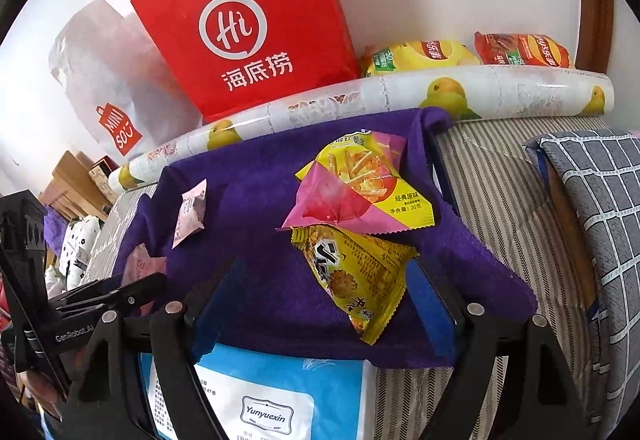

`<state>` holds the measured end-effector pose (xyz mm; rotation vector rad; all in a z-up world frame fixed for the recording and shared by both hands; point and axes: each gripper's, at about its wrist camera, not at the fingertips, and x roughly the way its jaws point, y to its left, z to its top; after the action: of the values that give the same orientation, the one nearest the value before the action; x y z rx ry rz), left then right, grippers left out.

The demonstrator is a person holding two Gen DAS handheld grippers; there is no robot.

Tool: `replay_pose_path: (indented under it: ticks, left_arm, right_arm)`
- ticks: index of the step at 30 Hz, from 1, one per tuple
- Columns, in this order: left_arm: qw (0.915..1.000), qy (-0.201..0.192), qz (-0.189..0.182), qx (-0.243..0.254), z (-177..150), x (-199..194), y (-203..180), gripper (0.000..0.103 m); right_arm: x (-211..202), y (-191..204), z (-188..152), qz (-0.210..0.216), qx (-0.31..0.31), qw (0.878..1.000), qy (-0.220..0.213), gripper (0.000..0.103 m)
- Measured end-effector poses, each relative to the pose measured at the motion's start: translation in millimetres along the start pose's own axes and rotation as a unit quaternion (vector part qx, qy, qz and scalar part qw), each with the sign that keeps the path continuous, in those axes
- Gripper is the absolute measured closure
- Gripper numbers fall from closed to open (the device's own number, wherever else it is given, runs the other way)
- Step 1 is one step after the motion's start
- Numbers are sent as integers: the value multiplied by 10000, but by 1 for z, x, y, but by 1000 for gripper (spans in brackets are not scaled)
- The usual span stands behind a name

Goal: Organize snacks
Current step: 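Open the right tool over the towel while the left tool drops the pink packet, then move both tools back down to the snack pile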

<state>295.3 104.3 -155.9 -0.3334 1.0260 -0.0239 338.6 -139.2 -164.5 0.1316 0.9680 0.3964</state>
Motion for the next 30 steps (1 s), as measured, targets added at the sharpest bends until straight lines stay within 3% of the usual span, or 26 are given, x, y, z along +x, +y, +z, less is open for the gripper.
replay_pose_path:
  ticks: [10,17,30]
  left_arm:
    - [9985,-266,-381,-305,2,-15,8,29]
    - [9981,-557,-256,-112,2,-26,0,29]
    - [9967,-723,-347,-145,1,-33,0,29]
  right_arm:
    - [-2,-2,0,3,70,9999,-73,20]
    - [-5,2,-1,-79,-42,9998,-155,20]
    - [-12,5,-2,-53,-140,9989,-442,21]
